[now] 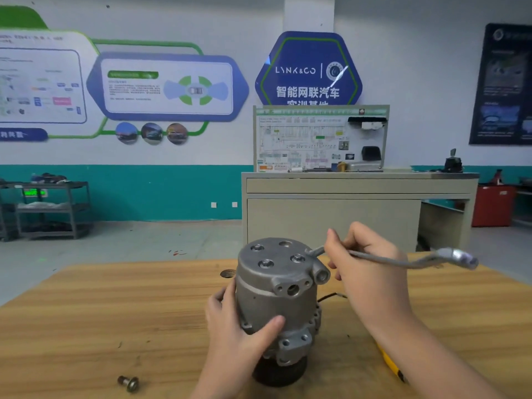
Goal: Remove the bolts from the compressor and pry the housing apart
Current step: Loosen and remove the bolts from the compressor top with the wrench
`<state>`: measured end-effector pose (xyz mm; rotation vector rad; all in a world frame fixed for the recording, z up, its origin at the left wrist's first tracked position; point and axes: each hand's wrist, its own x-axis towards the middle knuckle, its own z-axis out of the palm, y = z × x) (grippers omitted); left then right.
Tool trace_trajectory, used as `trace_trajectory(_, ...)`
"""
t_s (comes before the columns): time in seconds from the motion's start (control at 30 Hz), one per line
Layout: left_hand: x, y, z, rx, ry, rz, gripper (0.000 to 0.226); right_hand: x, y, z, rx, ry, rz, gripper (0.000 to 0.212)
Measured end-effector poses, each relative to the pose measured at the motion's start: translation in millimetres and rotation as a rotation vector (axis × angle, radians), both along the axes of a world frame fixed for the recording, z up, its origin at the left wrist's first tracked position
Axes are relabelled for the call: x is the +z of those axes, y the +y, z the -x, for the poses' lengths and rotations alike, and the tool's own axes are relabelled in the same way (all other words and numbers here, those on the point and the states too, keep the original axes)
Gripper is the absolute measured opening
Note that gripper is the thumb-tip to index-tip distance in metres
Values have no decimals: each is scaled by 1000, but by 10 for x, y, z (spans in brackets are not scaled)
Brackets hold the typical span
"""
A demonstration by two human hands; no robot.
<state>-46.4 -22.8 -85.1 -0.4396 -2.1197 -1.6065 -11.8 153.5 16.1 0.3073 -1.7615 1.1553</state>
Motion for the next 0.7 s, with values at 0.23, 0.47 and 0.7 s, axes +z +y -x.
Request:
trace_trajectory(0.23,0,9,-8,-180,-37,-123,123,60,-158,-56,-31,102,-201,48)
trace_trajectory(0.47,15,17,-16,-128,-38,-55,131,158,-259,-35,-57,133,-281,58)
trace_trajectory(0.7,1,13,-27,-115,-65,-41,119,164,-291,-71,-140,24,-396,54)
